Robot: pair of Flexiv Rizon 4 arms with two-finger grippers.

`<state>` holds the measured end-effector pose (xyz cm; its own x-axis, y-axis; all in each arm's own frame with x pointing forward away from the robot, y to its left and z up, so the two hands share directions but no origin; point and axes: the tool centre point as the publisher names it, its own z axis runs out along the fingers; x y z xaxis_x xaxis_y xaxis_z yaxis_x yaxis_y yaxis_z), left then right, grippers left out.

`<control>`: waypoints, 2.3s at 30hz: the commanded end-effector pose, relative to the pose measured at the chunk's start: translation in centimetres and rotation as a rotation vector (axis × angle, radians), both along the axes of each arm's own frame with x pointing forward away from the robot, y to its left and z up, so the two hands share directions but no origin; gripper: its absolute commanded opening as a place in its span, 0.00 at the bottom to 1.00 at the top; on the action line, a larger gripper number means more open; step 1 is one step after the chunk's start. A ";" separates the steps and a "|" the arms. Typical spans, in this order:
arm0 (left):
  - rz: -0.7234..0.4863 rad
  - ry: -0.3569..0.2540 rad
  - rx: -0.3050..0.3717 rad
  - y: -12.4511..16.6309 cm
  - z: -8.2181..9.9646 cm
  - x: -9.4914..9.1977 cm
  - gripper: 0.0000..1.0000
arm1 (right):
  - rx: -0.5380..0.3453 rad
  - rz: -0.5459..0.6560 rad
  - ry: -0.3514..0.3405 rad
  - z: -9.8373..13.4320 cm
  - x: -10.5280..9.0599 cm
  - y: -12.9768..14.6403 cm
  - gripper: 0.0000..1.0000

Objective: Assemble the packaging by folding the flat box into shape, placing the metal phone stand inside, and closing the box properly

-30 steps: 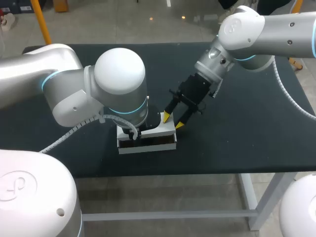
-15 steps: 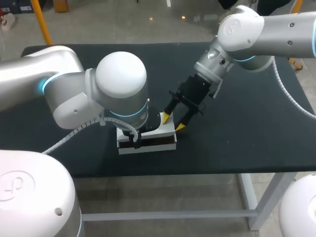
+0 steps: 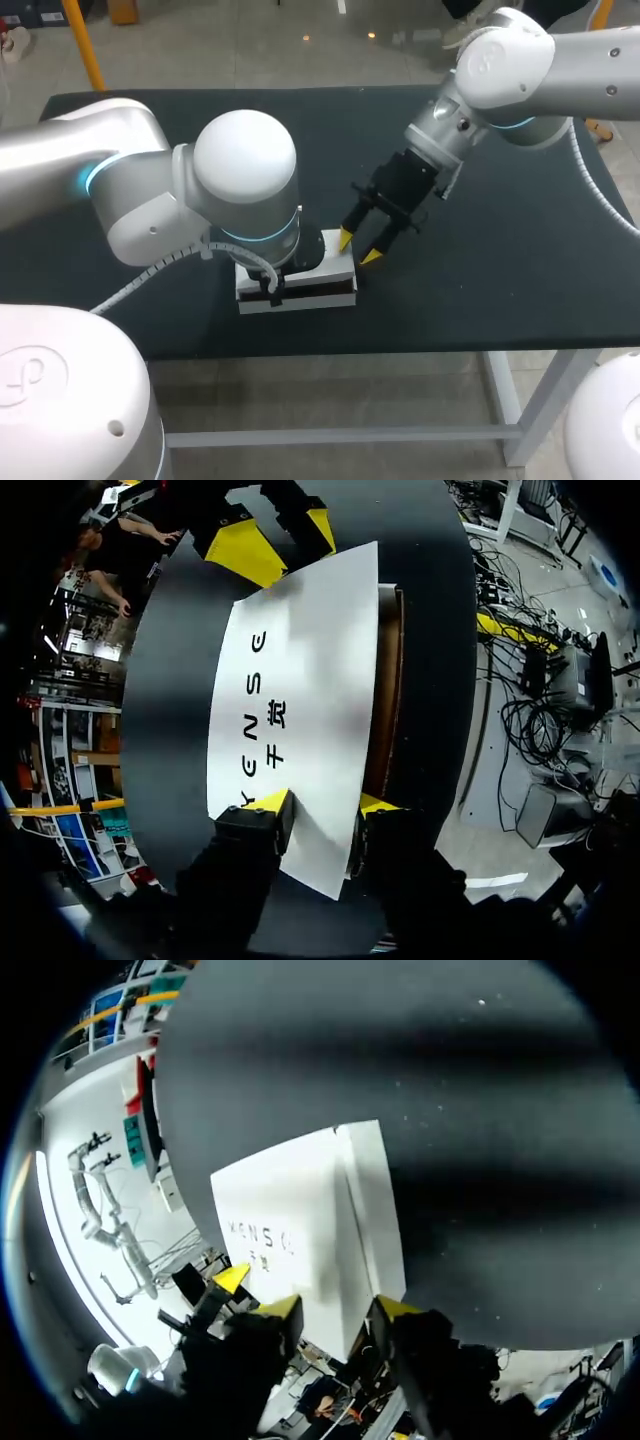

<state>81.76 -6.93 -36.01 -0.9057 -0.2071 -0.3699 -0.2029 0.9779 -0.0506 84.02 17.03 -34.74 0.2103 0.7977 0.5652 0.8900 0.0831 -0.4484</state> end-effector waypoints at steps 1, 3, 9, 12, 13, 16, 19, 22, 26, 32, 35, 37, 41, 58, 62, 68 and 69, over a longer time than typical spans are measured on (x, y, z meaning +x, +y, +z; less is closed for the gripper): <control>0.002 0.005 0.012 -0.2 -0.7 -0.2 0.38 | 0.001 -0.008 -0.015 0.4 -0.5 -0.2 0.49; -0.002 0.008 0.016 -0.2 -0.8 -0.2 0.39 | 0.001 -0.009 -0.021 0.6 -0.5 -0.3 0.49; -0.007 0.018 0.024 -0.1 -1.1 -0.4 0.41 | 0.002 -0.011 -0.043 1.1 -0.7 -0.3 0.46; -0.008 0.020 0.025 0.0 -1.1 -0.5 0.41 | 0.005 -0.013 -0.057 1.5 -0.8 -0.3 0.42; -0.008 0.020 0.025 0.0 -1.1 -0.5 0.41 | 0.005 -0.013 -0.062 1.7 -0.8 -0.3 0.40; -0.007 0.020 0.025 0.0 -1.0 -0.5 0.40 | 0.008 -0.008 -0.078 2.1 -0.9 -0.1 0.24; -0.007 0.021 0.023 0.1 -1.0 -0.6 0.40 | 0.012 0.003 -0.092 2.4 -1.1 0.2 0.05; -0.008 0.022 0.023 0.1 -1.0 -0.7 0.41 | 0.009 0.022 -0.105 2.5 -1.3 0.8 0.00; -0.008 0.023 0.025 0.1 -1.0 -0.7 0.42 | -0.003 0.046 -0.111 2.2 -1.5 1.5 0.00; -0.011 0.025 0.025 0.1 -1.0 -0.8 0.44 | -0.020 0.063 -0.125 1.8 -2.0 2.1 0.00; -0.012 0.024 0.020 0.2 -0.9 -0.8 0.44 | -0.021 0.072 -0.130 1.5 -2.2 2.2 0.00; -0.013 0.024 0.018 0.2 -0.8 -0.8 0.44 | -0.020 0.076 -0.133 1.2 -2.5 2.2 0.00; -0.014 0.025 0.019 0.2 -0.8 -0.8 0.45 | -0.017 0.078 -0.136 0.8 -2.8 2.0 0.00; -0.010 0.031 0.014 0.3 -0.8 -0.9 0.45 | -0.007 0.082 -0.127 -0.7 -3.9 1.9 0.00; -0.010 0.033 0.012 0.4 -0.7 -1.0 0.45 | -0.006 0.084 -0.122 -1.0 -3.9 2.0 0.00; -0.023 0.034 0.009 0.6 -0.5 -1.4 0.50 | -0.004 0.081 -0.114 -1.2 -3.7 1.9 0.00; -0.023 0.033 0.008 0.7 -0.5 -1.4 0.50 | -0.004 0.082 -0.114 -1.2 -3.7 1.9 0.00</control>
